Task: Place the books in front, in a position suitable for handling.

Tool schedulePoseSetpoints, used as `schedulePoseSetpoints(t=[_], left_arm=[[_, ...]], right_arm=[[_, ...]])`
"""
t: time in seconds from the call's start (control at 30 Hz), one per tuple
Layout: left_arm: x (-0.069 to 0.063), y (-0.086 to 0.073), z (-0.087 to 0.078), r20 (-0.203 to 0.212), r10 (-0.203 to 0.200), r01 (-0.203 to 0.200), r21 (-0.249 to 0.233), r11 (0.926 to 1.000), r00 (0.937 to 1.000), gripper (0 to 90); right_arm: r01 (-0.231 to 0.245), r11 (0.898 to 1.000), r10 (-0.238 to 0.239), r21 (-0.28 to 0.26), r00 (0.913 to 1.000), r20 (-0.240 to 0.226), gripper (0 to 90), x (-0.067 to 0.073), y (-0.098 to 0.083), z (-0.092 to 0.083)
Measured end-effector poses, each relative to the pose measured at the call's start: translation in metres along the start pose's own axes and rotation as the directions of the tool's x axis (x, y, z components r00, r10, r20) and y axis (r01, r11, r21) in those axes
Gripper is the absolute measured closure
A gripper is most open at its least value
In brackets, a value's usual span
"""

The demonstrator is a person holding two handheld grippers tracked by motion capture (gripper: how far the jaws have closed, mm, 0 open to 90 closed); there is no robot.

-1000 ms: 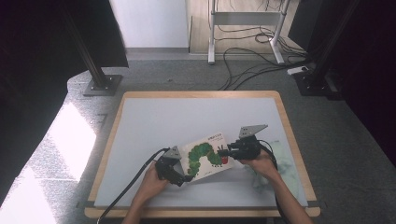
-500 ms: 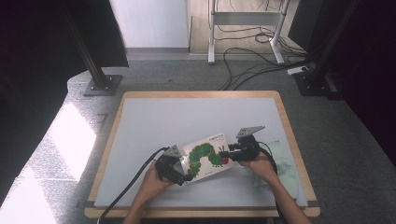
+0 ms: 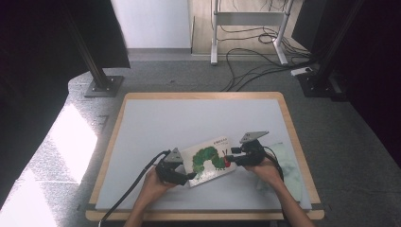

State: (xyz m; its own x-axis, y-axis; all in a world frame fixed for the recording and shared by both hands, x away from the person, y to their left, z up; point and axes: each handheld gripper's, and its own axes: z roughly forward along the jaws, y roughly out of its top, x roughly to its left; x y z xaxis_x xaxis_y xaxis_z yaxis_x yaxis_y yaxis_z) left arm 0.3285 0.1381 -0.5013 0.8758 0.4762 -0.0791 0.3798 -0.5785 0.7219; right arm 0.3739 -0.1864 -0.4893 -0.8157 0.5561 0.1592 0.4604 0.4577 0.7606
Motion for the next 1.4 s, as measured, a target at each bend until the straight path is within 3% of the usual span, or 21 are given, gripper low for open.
schedulePoseSetpoints(t=[0.07, 0.37, 0.5, 0.6, 0.73, 0.8, 0.83, 0.9, 1.07, 1.4], left_arm=[[-0.001, 0.000, 0.000, 0.004, -0.002, 0.002, -0.003, 1.0000, 1.0000, 33.7], [-0.014, 0.000, -0.010, 0.001, 0.059, -0.059, -0.002, 0.9982, 0.9982, 47.7], [-0.013, 0.000, -0.013, 0.026, 0.055, -0.055, -0.014, 0.9984, 0.9981, 53.6], [-0.009, 0.001, -0.016, 0.072, 0.026, -0.025, -0.023, 0.9994, 0.9971, 58.9], [-0.008, 0.002, -0.019, 0.094, 0.010, -0.006, -0.049, 0.9988, 0.9956, 66.8], [-0.009, 0.003, -0.020, 0.070, 0.017, -0.012, -0.069, 0.9976, 0.9974, 71.6], [-0.011, 0.003, -0.021, 0.017, 0.042, -0.041, -0.069, 0.9967, 0.9990, 74.0], [-0.011, 0.003, -0.022, 0.006, 0.060, -0.059, -0.067, 0.9960, 0.9982, 74.0], [-0.014, 0.002, -0.024, -0.067, 0.109, -0.113, -0.060, 0.9918, 0.9918, 74.0], [-0.012, -0.003, -0.022, -0.058, 0.115, -0.120, -0.094, 0.9883, 0.9917, 73.8]], right_arm=[[-0.005, 1.000, 0.005, -0.005, 1.0000, 0.006, 49.2, -0.001, -0.001, -0.001], [-0.024, 1.000, 0.024, 0.020, 0.9996, -0.011, 39.3, -0.003, -0.007, 0.004], [-0.026, 1.000, 0.026, 0.007, 0.9987, -0.043, 38.9, -0.002, -0.008, 0.006], [-0.014, 0.999, 0.012, -0.029, 0.9974, -0.071, 44.7, 0.001, -0.005, 0.005], [0.014, 0.999, -0.016, -0.051, 0.9988, -0.047, 44.0, 0.006, 0.001, 0.001], [0.022, 0.997, -0.025, -0.067, 0.9989, -0.040, 43.9, 0.007, 0.001, 0.000], [0.036, 0.996, -0.039, -0.076, 0.9986, -0.035, 43.7, 0.007, 0.002, -0.001], [0.064, 0.995, -0.065, -0.081, 0.9978, -0.013, 43.5, 0.009, 0.003, 0.000], [0.084, 0.992, -0.083, -0.089, 0.9965, 0.010, 42.7, 0.010, 0.007, 0.005], [0.068, 0.992, -0.067, -0.106, 0.9977, 0.009, 40.3, 0.010, 0.006, 0.006]])
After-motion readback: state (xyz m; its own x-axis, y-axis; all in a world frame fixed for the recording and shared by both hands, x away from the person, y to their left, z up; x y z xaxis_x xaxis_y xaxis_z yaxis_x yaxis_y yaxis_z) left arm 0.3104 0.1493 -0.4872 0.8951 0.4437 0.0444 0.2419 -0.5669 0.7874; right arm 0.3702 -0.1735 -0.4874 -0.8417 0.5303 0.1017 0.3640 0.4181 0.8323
